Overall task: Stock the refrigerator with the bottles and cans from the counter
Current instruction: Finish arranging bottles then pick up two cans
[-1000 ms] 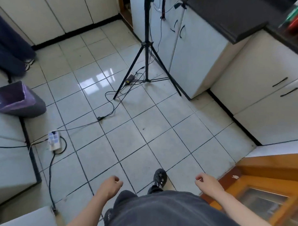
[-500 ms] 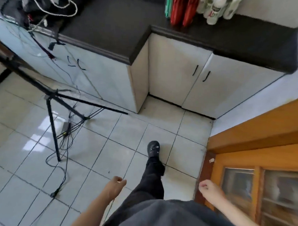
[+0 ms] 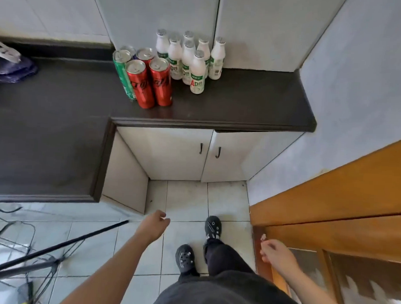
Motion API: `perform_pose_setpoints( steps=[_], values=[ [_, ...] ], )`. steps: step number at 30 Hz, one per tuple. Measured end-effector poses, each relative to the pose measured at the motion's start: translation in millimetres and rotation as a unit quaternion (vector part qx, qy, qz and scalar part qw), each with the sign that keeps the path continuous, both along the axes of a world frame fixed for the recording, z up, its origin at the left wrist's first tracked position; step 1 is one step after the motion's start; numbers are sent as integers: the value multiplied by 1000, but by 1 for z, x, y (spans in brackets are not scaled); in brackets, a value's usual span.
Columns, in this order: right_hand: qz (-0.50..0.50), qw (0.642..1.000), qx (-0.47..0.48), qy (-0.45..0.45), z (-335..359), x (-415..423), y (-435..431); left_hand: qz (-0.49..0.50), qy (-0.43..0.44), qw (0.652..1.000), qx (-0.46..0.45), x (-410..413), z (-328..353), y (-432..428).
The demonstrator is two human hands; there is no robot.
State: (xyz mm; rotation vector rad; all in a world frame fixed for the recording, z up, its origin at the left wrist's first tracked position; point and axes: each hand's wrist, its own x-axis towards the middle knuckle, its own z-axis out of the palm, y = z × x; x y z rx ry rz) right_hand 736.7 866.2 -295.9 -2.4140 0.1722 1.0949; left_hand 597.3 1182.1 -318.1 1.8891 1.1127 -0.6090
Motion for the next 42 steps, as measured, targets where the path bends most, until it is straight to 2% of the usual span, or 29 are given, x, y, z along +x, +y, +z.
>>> perform_pose_setpoints(
  steps=[3, 6, 10, 14, 17, 21, 25, 30, 33, 38, 42],
  values=[
    [18, 999, 36, 13, 6, 29, 53, 23, -39, 999, -10, 26, 3, 19],
    [70, 992, 98, -44, 14, 77, 118, 117, -124, 985, -4, 56, 15, 42],
    [160, 963, 193, -94, 42, 144, 219, 242, -243, 938, 52, 102, 54, 86],
    [187, 932, 286, -120, 73, 196, 313, 329, -310, 884, 119, 148, 94, 135],
    [227, 904, 336, -134, 93, 218, 369, 352, -354, 847, 184, 176, 111, 163],
    [244, 874, 389, -162, 112, 223, 416, 357, -377, 819, 243, 201, 125, 185],
    [281, 850, 388, -219, 116, 223, 440, 305, -378, 816, 313, 218, 125, 200],
    [322, 831, 379, -251, 110, 220, 456, 310, -387, 826, 270, 229, 118, 205],
    [327, 820, 380, -275, 108, 220, 457, 317, -394, 818, 274, 231, 116, 208],
    [350, 801, 384, -298, 104, 224, 457, 286, -407, 829, 255, 224, 114, 215],
    [356, 792, 369, -331, 101, 217, 457, 275, -402, 828, 277, 216, 115, 215]
  ],
)
